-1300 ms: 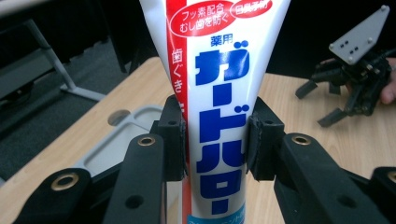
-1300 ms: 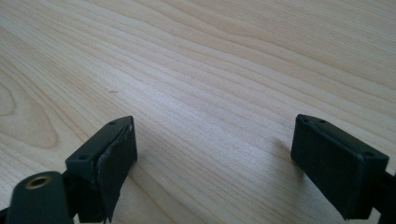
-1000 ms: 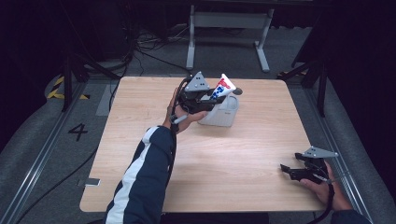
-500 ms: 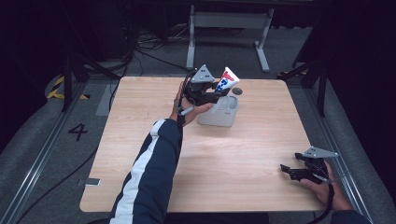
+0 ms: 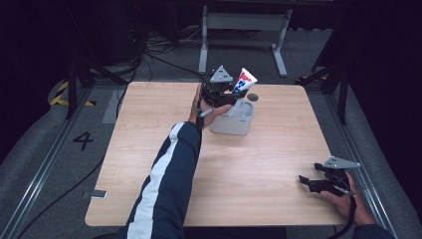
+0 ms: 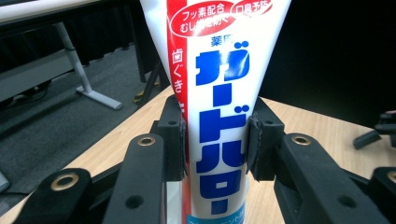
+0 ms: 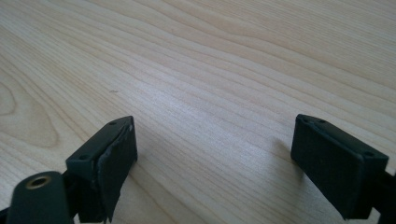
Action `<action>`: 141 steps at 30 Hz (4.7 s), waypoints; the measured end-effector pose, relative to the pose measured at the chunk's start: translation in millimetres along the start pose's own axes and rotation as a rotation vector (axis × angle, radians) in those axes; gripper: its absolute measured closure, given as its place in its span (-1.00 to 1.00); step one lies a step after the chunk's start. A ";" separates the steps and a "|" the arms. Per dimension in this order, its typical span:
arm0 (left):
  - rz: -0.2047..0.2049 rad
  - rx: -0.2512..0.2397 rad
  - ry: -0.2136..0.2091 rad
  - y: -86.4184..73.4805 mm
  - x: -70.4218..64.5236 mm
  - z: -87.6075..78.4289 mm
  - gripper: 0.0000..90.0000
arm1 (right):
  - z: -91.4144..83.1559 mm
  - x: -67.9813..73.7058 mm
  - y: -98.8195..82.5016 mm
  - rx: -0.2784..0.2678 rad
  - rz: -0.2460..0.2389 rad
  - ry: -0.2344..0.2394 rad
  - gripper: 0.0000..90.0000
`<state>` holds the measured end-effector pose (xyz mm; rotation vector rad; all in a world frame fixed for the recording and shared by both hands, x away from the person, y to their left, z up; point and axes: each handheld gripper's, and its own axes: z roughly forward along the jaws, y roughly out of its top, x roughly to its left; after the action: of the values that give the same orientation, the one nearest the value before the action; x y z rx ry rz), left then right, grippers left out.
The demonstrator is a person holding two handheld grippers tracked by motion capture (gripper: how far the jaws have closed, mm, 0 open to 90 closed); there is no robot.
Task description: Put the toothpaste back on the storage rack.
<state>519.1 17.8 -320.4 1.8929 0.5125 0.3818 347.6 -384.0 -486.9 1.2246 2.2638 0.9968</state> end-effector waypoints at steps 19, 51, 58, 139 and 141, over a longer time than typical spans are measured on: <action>-0.017 0.009 0.075 -14.8 9.8 29.5 0.45 | -0.1 -0.1 -0.1 0.000 -0.001 0.001 -0.68; -0.002 0.085 0.092 -41.8 6.4 38.6 0.41 | 0.0 -0.2 0.0 0.000 -0.001 0.004 -0.68; 0.018 0.137 0.087 -42.2 5.0 41.5 0.40 | -0.1 -0.3 0.1 0.001 -0.001 0.006 -0.68; 0.059 0.268 0.140 -49.6 4.3 -25.1 -0.30 | 0.1 -0.4 0.2 0.001 -0.002 0.007 -0.68; 0.071 0.274 0.148 -51.1 3.2 -29.7 -0.30 | 0.1 -0.3 0.1 0.001 -0.002 0.006 -0.68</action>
<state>498.7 59.4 -357.2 2.1620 0.6224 0.5230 347.9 -384.1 -486.8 1.2211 2.2698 1.0000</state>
